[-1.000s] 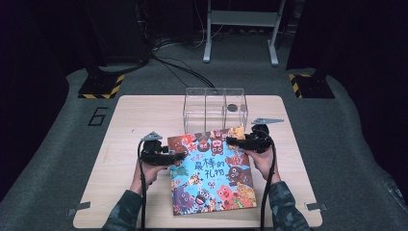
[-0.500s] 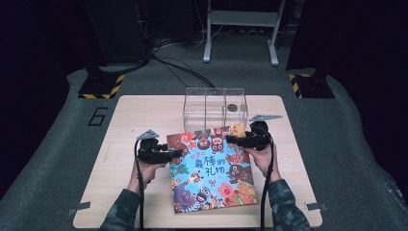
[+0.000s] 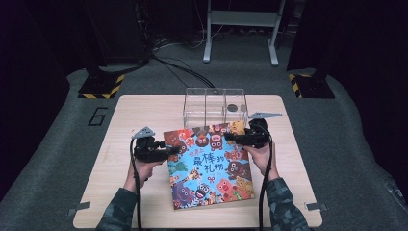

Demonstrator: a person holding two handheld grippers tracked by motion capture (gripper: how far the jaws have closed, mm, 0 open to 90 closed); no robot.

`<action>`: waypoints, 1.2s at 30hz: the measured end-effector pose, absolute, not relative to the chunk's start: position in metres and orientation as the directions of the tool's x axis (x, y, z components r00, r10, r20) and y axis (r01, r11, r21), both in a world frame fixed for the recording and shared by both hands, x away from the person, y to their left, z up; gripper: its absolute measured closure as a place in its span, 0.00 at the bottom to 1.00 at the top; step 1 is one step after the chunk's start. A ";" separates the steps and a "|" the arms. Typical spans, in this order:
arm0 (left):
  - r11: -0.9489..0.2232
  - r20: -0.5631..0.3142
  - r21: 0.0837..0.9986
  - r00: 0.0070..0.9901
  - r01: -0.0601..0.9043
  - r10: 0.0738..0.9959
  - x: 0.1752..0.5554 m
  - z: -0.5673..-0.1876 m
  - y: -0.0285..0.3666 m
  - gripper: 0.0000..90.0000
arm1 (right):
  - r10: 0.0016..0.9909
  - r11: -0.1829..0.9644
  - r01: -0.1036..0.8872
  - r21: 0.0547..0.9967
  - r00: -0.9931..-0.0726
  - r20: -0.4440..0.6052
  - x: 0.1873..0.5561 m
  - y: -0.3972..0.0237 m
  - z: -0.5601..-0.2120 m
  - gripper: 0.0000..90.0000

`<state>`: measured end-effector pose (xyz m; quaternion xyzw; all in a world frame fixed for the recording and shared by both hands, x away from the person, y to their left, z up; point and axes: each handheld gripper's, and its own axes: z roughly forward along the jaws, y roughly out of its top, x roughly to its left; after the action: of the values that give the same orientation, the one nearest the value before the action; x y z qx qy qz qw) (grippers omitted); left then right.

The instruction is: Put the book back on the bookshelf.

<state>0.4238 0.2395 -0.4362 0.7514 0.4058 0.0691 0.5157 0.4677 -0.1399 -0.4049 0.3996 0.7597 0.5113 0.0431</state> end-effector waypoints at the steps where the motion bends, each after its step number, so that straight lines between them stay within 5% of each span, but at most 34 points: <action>1: -0.140 -0.314 0.831 0.661 0.539 0.682 0.423 -0.435 0.239 0.47 | 0.652 0.158 0.562 0.812 -0.677 0.342 0.467 -0.140 -0.405 0.51; 36: -0.159 -0.227 0.891 0.720 0.426 0.656 0.415 -0.403 0.256 0.58 | 0.651 0.158 0.431 0.888 -0.722 0.234 0.454 -0.126 -0.386 0.45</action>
<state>0.4152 0.2560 -0.4030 0.7536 0.3589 0.1067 0.5403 0.4539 -0.1256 -0.3863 0.3590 0.7542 0.5403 0.1018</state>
